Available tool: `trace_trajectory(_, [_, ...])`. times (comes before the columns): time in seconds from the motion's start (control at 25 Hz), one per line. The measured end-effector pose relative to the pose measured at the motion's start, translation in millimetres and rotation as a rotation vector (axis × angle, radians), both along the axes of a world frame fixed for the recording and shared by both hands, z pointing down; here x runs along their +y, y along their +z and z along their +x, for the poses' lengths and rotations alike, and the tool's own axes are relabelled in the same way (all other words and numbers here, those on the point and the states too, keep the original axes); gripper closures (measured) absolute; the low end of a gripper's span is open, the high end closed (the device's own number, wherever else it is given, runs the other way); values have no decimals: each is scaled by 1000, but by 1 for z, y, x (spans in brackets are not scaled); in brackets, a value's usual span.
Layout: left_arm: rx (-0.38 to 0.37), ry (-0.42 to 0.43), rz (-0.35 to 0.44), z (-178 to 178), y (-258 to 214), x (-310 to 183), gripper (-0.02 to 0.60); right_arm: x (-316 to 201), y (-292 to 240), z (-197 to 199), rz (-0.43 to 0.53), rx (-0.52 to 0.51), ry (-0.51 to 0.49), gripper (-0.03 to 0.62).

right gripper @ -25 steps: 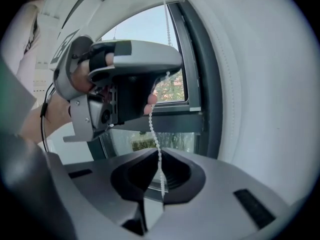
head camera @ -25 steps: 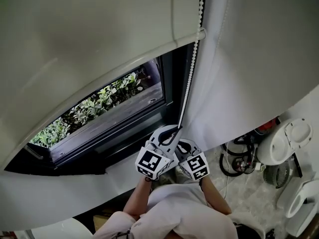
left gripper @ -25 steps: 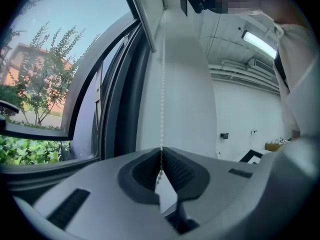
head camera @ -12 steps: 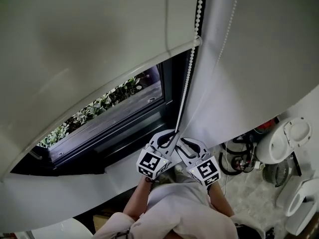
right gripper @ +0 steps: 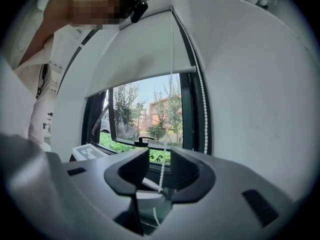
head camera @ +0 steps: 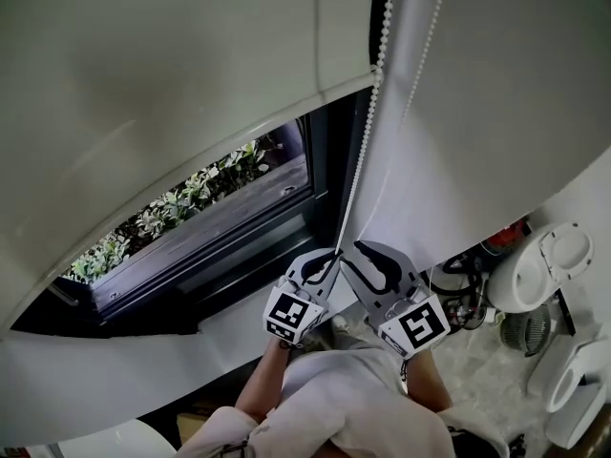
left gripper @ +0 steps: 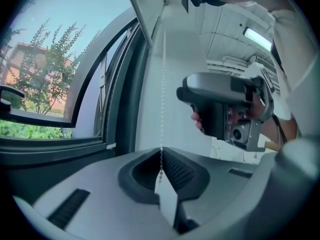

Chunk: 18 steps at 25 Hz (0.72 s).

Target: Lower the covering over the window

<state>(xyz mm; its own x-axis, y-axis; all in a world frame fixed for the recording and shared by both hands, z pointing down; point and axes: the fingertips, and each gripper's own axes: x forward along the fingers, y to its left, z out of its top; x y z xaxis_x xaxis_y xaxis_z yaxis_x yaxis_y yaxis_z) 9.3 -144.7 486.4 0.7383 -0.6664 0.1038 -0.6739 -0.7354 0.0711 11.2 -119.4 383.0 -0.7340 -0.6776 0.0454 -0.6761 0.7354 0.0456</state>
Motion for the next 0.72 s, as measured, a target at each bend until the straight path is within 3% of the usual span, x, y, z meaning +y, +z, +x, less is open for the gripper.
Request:
trace_trajectory(0.36, [4, 13, 19, 6, -3, 9, 561, -22, -51, -7, 135, 4, 21, 483])
trace_trajectory(0.48, [3, 17, 24, 7, -4, 11, 561, -28, -55, -11, 145, 4, 30, 510])
trace_trajectory(0.6, [7, 22, 21, 7, -6, 14, 561, -27, -52, -13, 136, -23, 36, 576])
trace_trajectory(0.72, [10, 9, 26, 4, -7, 13, 561, -26, -52, -12, 133, -69, 60, 592])
